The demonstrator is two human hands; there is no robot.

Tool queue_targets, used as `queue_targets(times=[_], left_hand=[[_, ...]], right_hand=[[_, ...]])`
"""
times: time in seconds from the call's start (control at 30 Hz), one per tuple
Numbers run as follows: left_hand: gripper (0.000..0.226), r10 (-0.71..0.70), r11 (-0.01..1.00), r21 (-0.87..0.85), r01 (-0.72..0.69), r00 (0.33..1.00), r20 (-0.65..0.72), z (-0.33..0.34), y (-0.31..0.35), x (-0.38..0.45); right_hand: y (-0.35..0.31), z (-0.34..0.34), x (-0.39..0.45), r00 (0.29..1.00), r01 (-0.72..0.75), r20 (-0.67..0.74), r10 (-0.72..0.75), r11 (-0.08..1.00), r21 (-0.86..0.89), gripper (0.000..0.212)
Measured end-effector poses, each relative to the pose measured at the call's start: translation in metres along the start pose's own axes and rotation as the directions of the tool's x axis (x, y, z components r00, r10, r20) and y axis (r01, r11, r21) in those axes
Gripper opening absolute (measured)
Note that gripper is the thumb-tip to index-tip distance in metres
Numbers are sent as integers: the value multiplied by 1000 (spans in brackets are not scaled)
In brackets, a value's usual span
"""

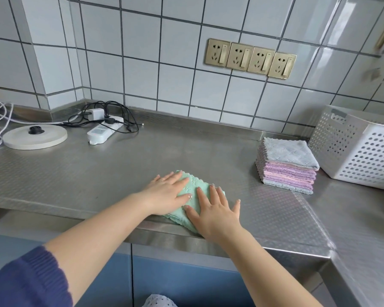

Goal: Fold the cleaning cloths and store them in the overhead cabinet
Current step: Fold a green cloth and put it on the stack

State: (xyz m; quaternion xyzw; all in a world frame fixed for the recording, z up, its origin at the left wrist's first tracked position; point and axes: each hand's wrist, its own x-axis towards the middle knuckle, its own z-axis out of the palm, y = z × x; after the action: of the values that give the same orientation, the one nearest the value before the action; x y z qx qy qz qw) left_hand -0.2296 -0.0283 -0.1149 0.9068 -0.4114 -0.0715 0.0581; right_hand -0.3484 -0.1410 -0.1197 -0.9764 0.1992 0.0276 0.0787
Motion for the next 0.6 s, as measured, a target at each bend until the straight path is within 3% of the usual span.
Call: queue_targets(times=[0.13,0.3,0.43,0.53,0.6], left_hand=[[65,-64,998,-22,64,998,-7,1,-5,-3],[59,-104,993,-61,98,988,-114,1,-6,-14],[53,-122,957,-277,85,985,-119,-3,-3,-21],[52,-159,892,-443,90,980,-121,-6,0,-24],[52,-175,857,-509,81,974,-140,-9,2,-27]], right_hand=[[9,-1,-8,999,-42,9,42,999,-12,72],[18,-7,-22,996,-80,-43,78,996,-33,80],[8,-16,-24,991,55,-131,-16,953,297,75],[1,-16,-19,969,175,-245,-44,820,545,75],[3,-16,-11,964,167,-265,25,721,673,72]])
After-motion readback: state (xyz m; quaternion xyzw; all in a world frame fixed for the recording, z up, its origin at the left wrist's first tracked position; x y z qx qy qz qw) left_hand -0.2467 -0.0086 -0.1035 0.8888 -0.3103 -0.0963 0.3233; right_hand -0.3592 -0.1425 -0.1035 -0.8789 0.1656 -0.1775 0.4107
